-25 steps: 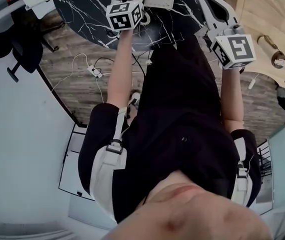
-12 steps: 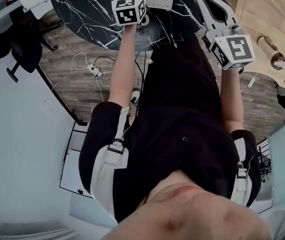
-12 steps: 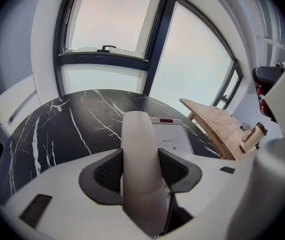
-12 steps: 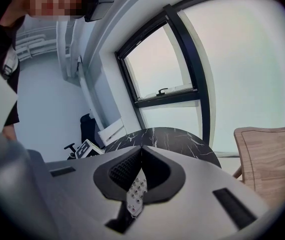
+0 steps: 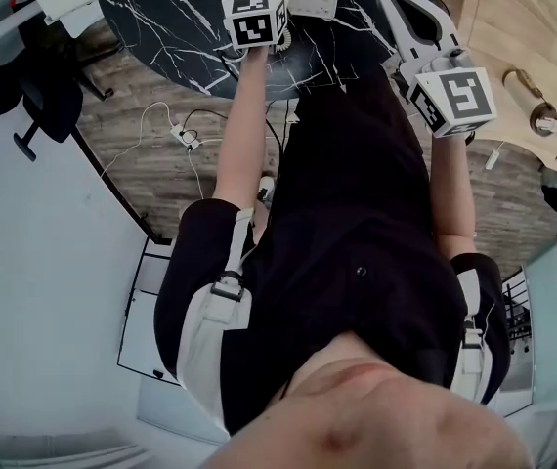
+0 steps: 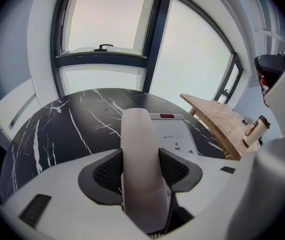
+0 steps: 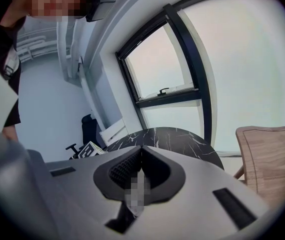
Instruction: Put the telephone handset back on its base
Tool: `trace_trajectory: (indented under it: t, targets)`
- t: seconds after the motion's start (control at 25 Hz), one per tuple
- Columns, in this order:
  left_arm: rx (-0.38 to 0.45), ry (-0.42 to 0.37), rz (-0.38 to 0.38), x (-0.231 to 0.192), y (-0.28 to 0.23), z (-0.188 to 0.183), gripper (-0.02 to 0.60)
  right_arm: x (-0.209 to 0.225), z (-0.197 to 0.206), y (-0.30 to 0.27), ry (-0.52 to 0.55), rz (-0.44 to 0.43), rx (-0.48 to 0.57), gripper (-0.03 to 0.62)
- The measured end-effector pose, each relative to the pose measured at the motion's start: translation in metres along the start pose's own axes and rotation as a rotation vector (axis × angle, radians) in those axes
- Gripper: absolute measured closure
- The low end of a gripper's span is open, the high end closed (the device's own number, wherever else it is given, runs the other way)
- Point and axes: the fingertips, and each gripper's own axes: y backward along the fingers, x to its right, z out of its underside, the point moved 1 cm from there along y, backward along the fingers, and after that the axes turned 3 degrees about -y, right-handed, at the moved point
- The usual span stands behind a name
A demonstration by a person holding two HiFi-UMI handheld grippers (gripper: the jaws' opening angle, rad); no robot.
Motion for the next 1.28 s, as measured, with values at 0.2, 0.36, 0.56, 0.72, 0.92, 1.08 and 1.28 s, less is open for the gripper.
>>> trace_trajectory:
  t: [0.2, 0.36, 0.56, 0.72, 0.92, 1.08, 1.28]
  targets:
    - [-0.003, -0.031, -0.011, 0.001, 0.0, 0.0, 0.336, -0.002, -0.001, 0.002, 0.001, -0.002, 0.003, 0.565]
    - [-0.005, -0.058, -0.016, 0.004, 0.001, 0.002, 0.327, -0.004, 0.0, 0.004, -0.003, -0.002, 0.007, 0.565]
    - [0.003, -0.068, -0.016, 0.003, 0.008, 0.002, 0.319, -0.006, 0.0, 0.008, -0.01, -0.001, 0.017, 0.565]
    - [0.007, -0.078, -0.014, 0.003, 0.016, 0.002, 0.319, -0.011, -0.001, 0.012, -0.006, 0.003, 0.028, 0.565]
    - [0.029, -0.088, -0.01, 0.006, 0.029, 0.001, 0.319, -0.02, -0.002, 0.021, 0.01, 0.011, 0.045, 0.565]
    - [0.052, -0.102, 0.0, 0.011, 0.046, -0.001, 0.319, -0.029, -0.001, 0.029, 0.027, 0.022, 0.058, 0.565]
    - [0.092, -0.115, 0.014, 0.02, 0.077, 0.002, 0.322, -0.046, 0.002, 0.04, 0.038, 0.026, 0.077, 0.565]
